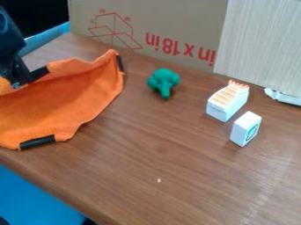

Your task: Folded left top corner to right bottom corner

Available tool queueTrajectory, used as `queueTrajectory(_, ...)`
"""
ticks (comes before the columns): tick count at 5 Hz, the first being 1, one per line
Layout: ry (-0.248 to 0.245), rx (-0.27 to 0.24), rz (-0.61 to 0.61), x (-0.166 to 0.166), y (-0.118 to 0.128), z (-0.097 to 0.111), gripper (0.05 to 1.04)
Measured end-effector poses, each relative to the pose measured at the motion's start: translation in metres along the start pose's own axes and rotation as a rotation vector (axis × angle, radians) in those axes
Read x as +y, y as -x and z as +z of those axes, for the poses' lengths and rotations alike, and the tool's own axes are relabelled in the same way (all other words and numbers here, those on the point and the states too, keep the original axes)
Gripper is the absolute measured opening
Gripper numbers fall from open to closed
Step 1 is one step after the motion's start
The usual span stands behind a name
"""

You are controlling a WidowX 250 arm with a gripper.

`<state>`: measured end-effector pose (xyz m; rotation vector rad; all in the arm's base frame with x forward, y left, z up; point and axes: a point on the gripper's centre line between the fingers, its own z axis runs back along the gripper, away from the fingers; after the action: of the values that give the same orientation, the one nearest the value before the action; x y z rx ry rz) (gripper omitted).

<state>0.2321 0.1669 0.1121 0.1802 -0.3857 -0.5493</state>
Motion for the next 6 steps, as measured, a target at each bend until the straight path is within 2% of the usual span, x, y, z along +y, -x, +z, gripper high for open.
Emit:
queueTrajectory(3,0.053,0.018,-0.084,-0.041,0.02,0.005,0.071)
queueTrajectory(4,0.062,0.029,-0.082,-0.044,0.023,0.003,0.218)
queueTrajectory(5,0.077,0.03,-0.081,-0.046,0.023,0.003,0.478)
queueTrajectory(6,0.109,0.016,-0.08,-0.05,0.02,0.007,0.781)
